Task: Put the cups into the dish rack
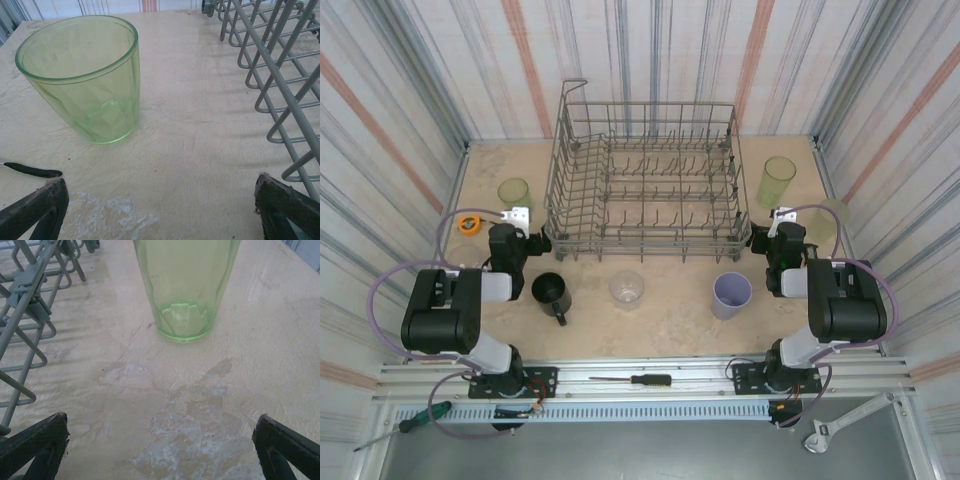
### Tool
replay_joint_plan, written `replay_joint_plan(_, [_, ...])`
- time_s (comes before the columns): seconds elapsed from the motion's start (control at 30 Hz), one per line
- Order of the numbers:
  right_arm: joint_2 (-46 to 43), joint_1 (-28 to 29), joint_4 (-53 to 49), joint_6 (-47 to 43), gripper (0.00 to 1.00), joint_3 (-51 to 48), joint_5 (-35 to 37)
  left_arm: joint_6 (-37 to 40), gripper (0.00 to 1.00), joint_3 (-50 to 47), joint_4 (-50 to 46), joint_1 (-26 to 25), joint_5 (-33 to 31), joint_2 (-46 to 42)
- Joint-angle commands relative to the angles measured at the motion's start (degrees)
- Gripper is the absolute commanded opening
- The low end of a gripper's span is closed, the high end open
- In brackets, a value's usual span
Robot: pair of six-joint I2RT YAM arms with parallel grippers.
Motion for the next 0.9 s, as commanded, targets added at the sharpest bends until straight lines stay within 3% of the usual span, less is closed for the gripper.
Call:
replay_joint_plan(0.0, [-0.35,0.33,0.79,-0.11,0.99,1.06,-1.93,0.62,0.99,1.17,-0.74,-0.15,1.72,-0.38])
replay_joint_plan(0.87, [-0.47,-0.02,0.72,0.07,0.99,1.08,-2.60,0.63,0.99,1.03,-0.50,-0.19,1.57,-0.43])
